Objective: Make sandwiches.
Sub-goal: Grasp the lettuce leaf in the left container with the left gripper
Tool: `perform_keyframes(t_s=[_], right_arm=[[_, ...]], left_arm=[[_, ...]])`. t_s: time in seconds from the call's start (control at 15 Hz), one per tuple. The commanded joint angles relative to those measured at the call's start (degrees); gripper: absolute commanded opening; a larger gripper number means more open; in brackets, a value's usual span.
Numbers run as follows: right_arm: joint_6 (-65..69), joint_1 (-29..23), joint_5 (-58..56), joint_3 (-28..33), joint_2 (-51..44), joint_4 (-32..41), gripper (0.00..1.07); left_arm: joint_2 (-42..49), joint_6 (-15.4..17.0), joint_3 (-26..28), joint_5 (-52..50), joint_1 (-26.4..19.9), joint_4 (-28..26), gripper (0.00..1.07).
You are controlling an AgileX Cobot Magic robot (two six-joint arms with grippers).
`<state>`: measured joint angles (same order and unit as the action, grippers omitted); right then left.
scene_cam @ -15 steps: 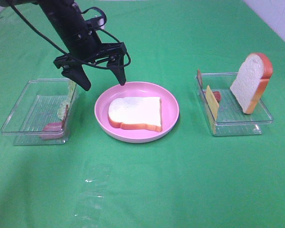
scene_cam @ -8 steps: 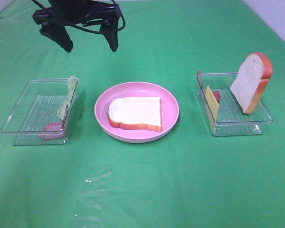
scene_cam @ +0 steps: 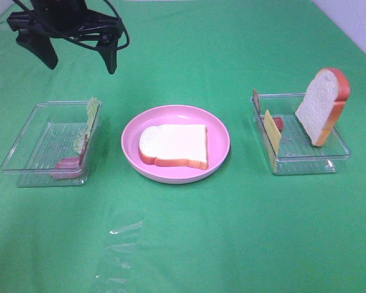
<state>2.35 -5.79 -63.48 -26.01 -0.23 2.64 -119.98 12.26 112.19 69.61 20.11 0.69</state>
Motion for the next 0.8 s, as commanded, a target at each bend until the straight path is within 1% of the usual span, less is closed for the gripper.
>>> perform_keyframes(t_s=[0.07,0.2,0.33,0.4,0.67,0.8], right_arm=[[-0.29,0.00,0.46,0.17,-0.92,0.17,0.96],[-0.29,0.00,0.46,0.17,-0.92,0.17,0.96],[-0.29,0.00,0.46,0.17,-0.92,0.17,0.96],[-0.29,0.00,0.46,0.17,-0.92,0.17,0.96],[-0.29,0.00,0.46,0.17,-0.92,0.17,0.96],[-0.29,0.00,0.46,0.17,-0.92,0.17,0.96]], left_arm=[[-1.60,0.97,-0.86,6.07,-0.86,0.74,0.96],[-4.13,0.97,-0.63,6.07,-0.86,0.92,0.96],[-7.68,0.97,-0.63,5.96,-0.86,3.32,0.95],[-8.88,0.97,-0.57,5.21,-0.86,3.55,0.95],[-11.40,0.97,-0.17,1.72,-0.86,3.15,0.95],[-12.83,0.97,0.63,2.12,-0.86,3.04,0.95]])
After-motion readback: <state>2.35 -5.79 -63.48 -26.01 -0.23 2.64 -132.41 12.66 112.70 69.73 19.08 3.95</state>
